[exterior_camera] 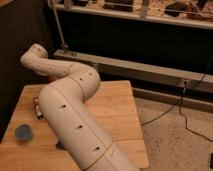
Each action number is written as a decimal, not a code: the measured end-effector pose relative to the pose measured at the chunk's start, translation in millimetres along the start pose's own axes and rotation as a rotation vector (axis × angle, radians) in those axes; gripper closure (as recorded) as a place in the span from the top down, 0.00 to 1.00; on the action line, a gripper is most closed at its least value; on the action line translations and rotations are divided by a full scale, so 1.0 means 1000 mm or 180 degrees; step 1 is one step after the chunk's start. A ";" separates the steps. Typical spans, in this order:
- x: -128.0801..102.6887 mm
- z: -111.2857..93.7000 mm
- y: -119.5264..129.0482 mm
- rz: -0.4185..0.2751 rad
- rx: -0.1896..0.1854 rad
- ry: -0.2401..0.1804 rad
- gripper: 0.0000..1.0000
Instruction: Push the ceramic bowl across the table
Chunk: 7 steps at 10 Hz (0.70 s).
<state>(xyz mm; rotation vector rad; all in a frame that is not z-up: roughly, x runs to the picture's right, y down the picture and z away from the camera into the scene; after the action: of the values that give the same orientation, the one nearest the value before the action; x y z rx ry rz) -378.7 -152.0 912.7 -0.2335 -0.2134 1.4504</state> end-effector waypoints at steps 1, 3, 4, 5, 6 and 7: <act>0.000 -0.014 -0.003 0.0029 -0.0107 -0.0095 0.00; 0.039 -0.061 -0.011 0.0031 -0.0353 -0.0059 0.00; 0.068 -0.085 -0.016 0.0006 -0.0426 0.0051 0.00; 0.105 -0.111 -0.024 -0.0029 -0.0460 0.0224 0.00; 0.133 -0.127 -0.031 -0.0050 -0.0455 0.0379 0.00; 0.156 -0.140 -0.038 -0.0068 -0.0434 0.0522 0.00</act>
<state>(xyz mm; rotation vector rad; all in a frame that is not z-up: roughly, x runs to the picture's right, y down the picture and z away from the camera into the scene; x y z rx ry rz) -285.9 -5.2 789.5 -0.4581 -0.1806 1.3894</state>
